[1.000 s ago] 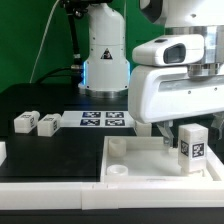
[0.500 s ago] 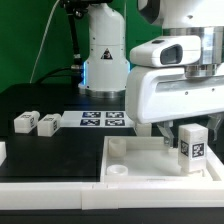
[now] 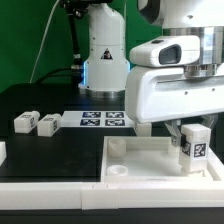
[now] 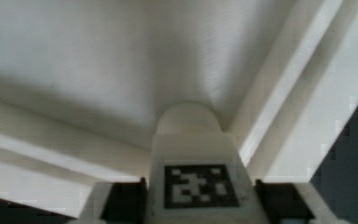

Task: Assemble one leg

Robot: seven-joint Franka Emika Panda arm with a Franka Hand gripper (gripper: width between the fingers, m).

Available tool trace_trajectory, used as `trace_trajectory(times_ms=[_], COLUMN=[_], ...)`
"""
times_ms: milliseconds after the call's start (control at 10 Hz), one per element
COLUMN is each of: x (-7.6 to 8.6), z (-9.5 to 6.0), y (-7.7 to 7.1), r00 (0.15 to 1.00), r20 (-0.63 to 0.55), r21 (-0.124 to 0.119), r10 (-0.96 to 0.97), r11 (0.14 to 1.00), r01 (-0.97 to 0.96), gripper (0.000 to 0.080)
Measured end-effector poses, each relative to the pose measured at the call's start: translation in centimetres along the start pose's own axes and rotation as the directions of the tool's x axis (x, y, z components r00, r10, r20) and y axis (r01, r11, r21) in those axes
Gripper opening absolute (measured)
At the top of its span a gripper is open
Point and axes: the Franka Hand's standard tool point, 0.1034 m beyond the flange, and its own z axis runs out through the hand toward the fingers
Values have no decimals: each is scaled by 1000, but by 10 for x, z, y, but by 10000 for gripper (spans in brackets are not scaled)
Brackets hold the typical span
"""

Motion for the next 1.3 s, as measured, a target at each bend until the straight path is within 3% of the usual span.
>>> trace_trajectory(times_ms=[200,400,600,700,900,1000,1100,1200,1300], x=[0,1,2,2,2,2,2,2,2], z=[1,1,1,1,1,1,1,1,1], y=[-3,-9,-11,-13,-15,-15,-15,-16,-18], r00=[953,847,703,552,432,438,486,493,607], r20=[-7,0,13,24,29,29,28,29,19], r21=[17,25,33,34,33,33,35,36,28], r10=[303,532,711,833,901,898,873,870,794], r11=[953,846,703,552,431,437,485,492,607], r01=[-303,-532,-711,-833,-902,-899,-874,-870,-794], gripper=[289,290,291,291,291,291,412,412,545])
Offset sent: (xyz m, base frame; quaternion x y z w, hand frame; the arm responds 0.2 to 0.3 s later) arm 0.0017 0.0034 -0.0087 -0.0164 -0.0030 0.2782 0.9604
